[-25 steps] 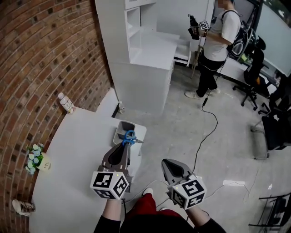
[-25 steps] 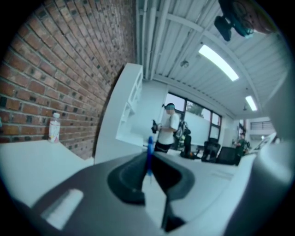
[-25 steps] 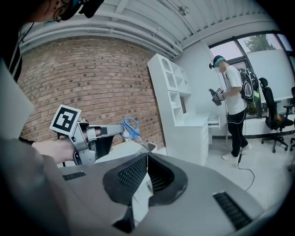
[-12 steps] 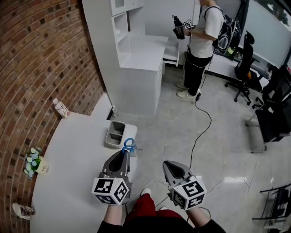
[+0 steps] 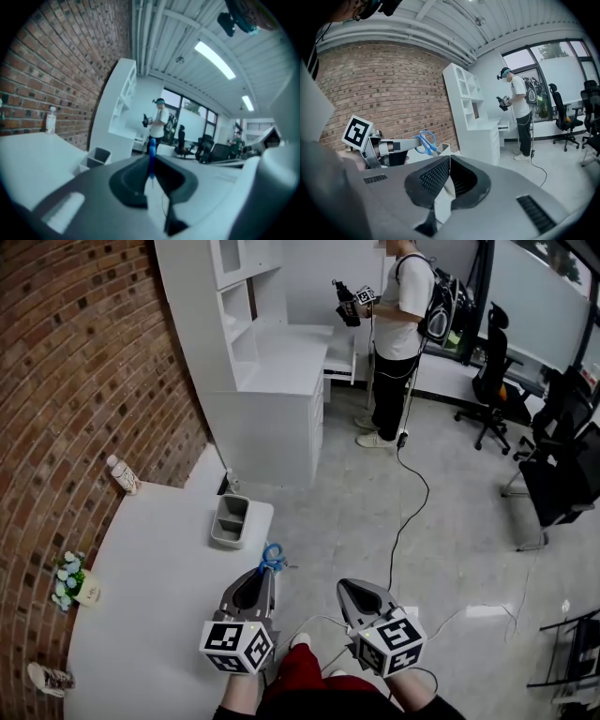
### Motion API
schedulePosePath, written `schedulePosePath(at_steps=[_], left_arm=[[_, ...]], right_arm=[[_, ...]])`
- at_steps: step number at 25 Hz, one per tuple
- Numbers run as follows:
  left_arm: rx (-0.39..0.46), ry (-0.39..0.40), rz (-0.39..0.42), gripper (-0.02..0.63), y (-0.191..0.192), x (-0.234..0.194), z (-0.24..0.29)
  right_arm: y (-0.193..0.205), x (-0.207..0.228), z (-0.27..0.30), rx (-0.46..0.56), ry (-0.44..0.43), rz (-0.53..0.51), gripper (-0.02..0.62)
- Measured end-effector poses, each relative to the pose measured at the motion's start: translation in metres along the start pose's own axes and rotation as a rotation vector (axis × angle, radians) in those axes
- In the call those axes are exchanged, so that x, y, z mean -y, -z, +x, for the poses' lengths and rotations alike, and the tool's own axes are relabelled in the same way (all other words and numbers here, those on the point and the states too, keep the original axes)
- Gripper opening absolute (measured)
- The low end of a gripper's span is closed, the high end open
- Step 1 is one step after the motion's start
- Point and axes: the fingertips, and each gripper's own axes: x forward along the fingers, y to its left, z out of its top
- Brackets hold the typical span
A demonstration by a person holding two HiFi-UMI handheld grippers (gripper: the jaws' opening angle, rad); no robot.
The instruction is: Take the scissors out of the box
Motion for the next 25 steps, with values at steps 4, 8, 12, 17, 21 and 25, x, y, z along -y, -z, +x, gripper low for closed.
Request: schedulePosePath(at_steps=[4, 8, 12, 17, 21, 25], left_arm=[[-0.009, -0.003, 0.003, 0.031, 0.007, 0.010, -0.008], [-0.023, -0.007, 0.001, 0.031, 0.018, 0.017, -0.020], [-0.031, -0.014, -0.005, 0.031, 0.026, 0.023, -0.034], [-0.035, -0.026, -0.008, 0.031, 0.032, 0.029, -0.049], [-0.037, -0.033, -0.005, 0.031, 0.038, 0.034, -0.061], [-0.034, -0.039, -0.001, 0.031, 0.040, 0.039, -0.070]], right_arm=[[0.001, 0.001, -0.013, 0.010, 0.006, 0.000, 0.008], [0.008, -0.001, -0.025, 0.010, -0.001, -0.004, 0.008], [0.012, -0.004, -0.037, 0.010, -0.007, -0.006, 0.008], [0.015, -0.011, -0.049, 0.010, -0.016, -0.013, 0.008], [0.018, -0.013, -0.058, 0.013, -0.013, -0.032, 0.008], [0.023, -0.012, -0.066, 0.013, -0.013, -0.022, 0.008]])
